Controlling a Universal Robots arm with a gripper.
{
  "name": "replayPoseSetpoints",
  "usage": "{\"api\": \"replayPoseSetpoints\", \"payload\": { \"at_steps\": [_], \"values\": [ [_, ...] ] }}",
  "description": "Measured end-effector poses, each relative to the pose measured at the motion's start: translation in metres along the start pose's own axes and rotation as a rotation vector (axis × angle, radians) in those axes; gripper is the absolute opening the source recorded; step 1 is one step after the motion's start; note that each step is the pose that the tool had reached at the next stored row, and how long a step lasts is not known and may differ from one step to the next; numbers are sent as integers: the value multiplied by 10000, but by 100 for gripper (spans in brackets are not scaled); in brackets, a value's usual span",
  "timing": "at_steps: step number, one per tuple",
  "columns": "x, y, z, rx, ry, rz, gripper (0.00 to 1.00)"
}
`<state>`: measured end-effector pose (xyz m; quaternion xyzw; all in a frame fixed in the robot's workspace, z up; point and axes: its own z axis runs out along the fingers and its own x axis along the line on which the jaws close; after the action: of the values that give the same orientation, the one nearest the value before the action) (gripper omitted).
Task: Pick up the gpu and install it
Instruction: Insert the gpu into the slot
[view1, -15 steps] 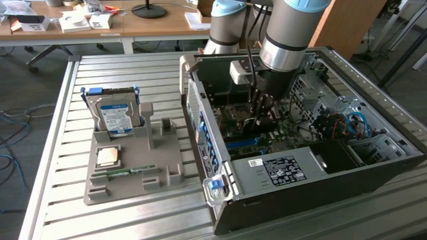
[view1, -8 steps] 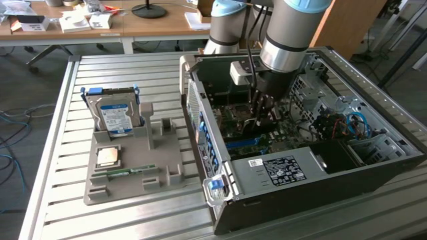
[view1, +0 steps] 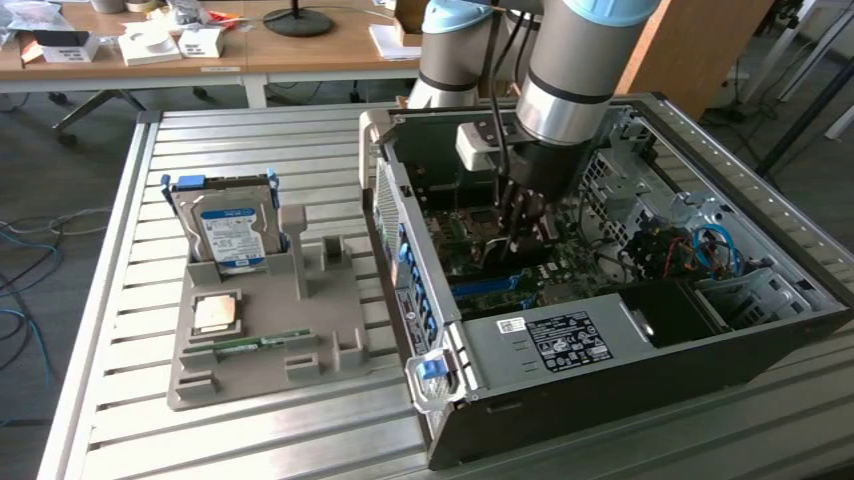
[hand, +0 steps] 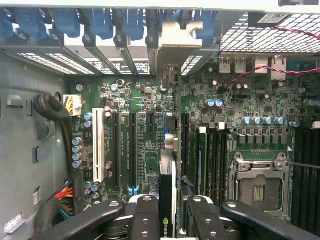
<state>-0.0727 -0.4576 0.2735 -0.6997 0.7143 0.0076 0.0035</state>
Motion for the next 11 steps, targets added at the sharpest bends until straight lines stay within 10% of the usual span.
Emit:
{"api": "replayPoseSetpoints", "payload": {
  "at_steps": [11],
  "values": [
    [1, 17, 35, 0, 0, 2, 26]
  ]
}}
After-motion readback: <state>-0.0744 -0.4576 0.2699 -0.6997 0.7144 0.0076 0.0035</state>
